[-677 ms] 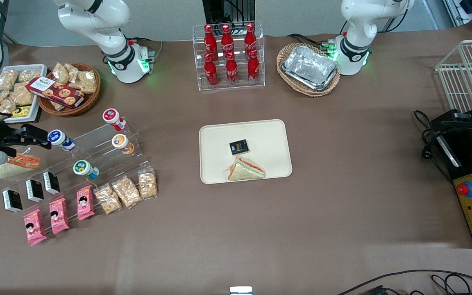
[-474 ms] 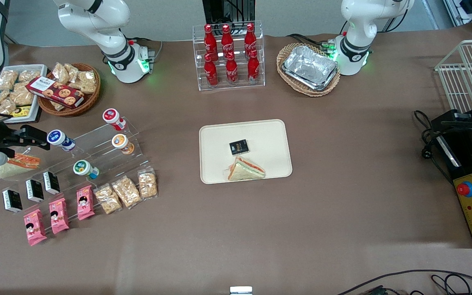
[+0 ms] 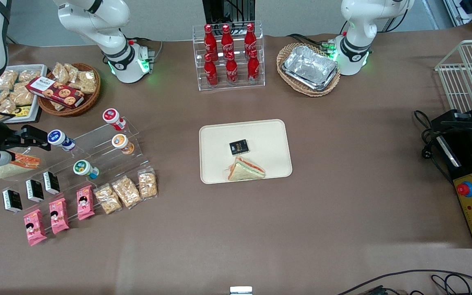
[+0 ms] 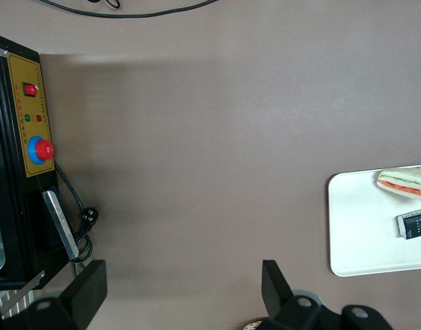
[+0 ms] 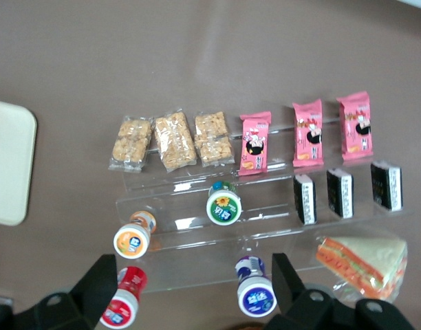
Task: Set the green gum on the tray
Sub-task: 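Move the right gripper toward the gum bottles on the acrylic rack, then lower the right gripper and close it on the green-labelled gum bottle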
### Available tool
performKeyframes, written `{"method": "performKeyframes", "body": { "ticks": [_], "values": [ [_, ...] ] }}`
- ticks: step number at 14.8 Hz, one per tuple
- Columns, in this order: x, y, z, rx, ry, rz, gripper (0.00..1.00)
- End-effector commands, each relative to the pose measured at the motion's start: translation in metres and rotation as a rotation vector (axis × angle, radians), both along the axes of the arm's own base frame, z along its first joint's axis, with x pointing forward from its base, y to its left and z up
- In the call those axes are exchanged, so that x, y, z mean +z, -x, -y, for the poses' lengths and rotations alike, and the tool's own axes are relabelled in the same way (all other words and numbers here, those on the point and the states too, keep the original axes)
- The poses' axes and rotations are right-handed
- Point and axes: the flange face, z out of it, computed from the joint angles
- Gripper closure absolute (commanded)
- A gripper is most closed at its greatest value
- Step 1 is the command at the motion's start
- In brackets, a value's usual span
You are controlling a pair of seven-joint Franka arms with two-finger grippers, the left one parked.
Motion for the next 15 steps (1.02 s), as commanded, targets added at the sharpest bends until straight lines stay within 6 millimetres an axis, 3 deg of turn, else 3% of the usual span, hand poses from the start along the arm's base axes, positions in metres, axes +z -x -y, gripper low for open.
{"method": "performKeyframes", "body": {
  "ticks": [1,3,7,15],
  "values": [
    [-0.001,-0.003,0.006,0.074,0.002,0.019,0.0],
    [-0.005,-0.001,0.005,0.075,-0.001,0.01,0.0],
    [-0.042,0.013,0.012,0.065,0.001,0.01,0.0],
    [-0.144,0.026,0.027,0.04,0.006,0.039,0.0]
  ]
}}
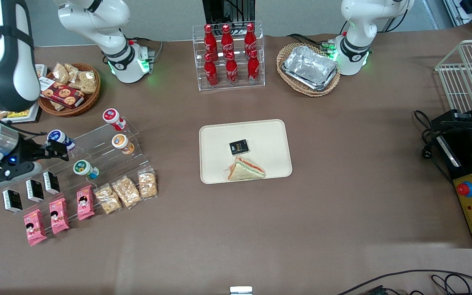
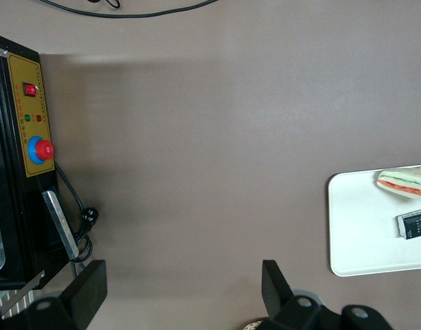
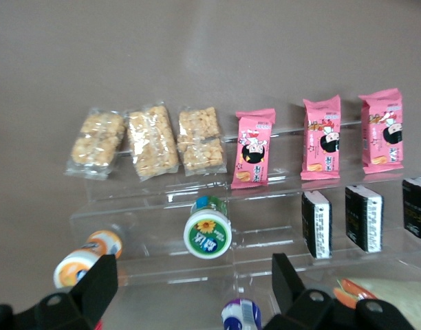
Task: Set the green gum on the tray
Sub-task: 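Lower the right gripper and close it on the green-labelled gum bottle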
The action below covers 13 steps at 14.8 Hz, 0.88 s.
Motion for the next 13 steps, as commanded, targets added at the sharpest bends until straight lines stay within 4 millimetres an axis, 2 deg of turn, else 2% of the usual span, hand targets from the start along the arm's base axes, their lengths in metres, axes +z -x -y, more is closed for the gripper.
{"method": "performKeyframes", "body": {
  "ticks": [1,3,7,13],
  "values": [
    [-0.038,0.022,0.006,0.007,0.005,-0.001,0.0],
    [-0.059,0.028,0.014,-0.008,0.006,-0.002,0.0],
    [-0.101,0.041,0.013,-0.008,0.009,0.023,0.0],
    [-0.14,0.05,0.014,-0.011,0.019,0.08,0.0]
  ]
}}
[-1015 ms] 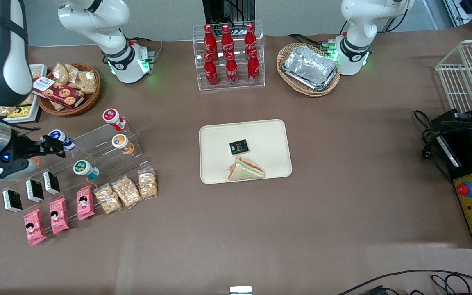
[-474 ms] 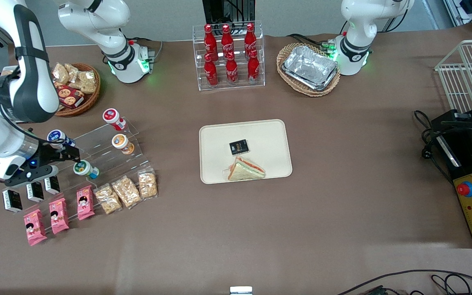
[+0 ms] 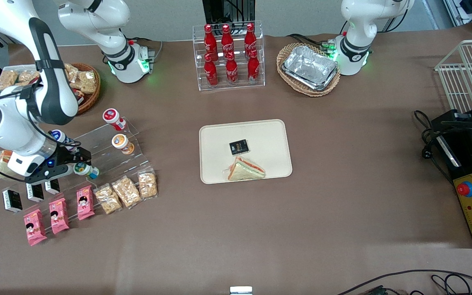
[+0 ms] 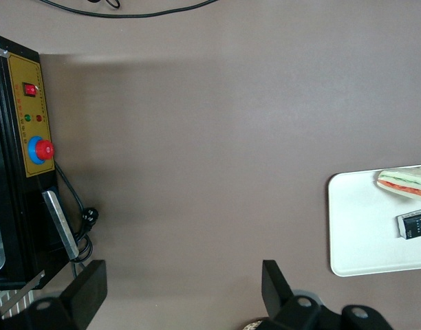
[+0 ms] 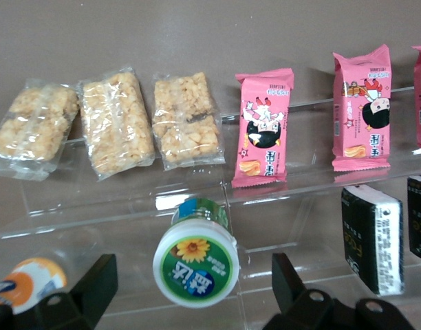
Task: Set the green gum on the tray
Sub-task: 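Lower the right gripper and close it on the green-labelled gum bottle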
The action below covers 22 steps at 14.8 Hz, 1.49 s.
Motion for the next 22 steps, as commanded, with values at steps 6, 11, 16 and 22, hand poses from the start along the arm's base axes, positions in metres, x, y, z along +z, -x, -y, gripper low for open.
{"method": "performKeyframes", "body": {
  "ticks": [6,11,16,22],
  "values": [
    [-0.038,0.019,0.0,0.015,0.018,0.069,0.0],
    [-0.051,0.017,0.002,0.013,0.024,0.072,0.24],
    [-0.05,0.016,0.001,0.008,0.024,0.074,0.54],
    [-0.005,-0.008,-0.001,0.009,0.015,0.035,0.65]
  ]
}}
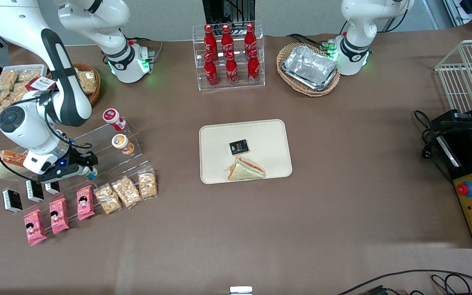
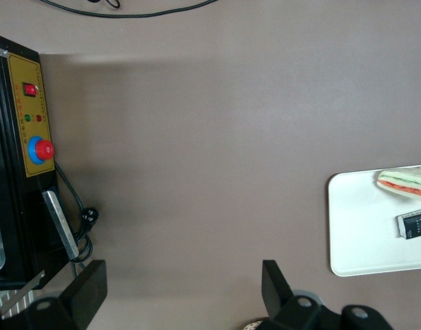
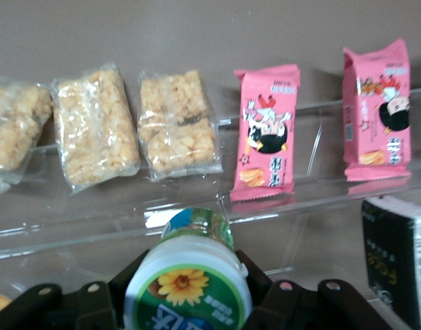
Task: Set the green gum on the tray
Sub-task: 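Lift the green gum bottle and carry it toward the white tray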
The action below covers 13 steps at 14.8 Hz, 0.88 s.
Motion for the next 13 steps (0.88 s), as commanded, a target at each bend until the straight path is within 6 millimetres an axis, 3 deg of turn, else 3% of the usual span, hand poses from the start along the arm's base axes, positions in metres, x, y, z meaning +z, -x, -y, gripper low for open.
{"method": "performKeyframes", "body": {
  "ticks": [1,5,9,11,13],
  "values": [
    [0.06,-0.029,0.0,0.006,-0.004,-0.064,0.65],
    [0.154,-0.048,-0.008,0.005,-0.03,-0.162,0.65],
    [0.231,-0.04,-0.034,0.003,-0.039,-0.174,0.64],
    [0.252,-0.032,-0.059,-0.022,-0.04,-0.176,0.64],
    [0.261,-0.024,-0.099,-0.091,-0.04,-0.187,0.64]
  ]
}}
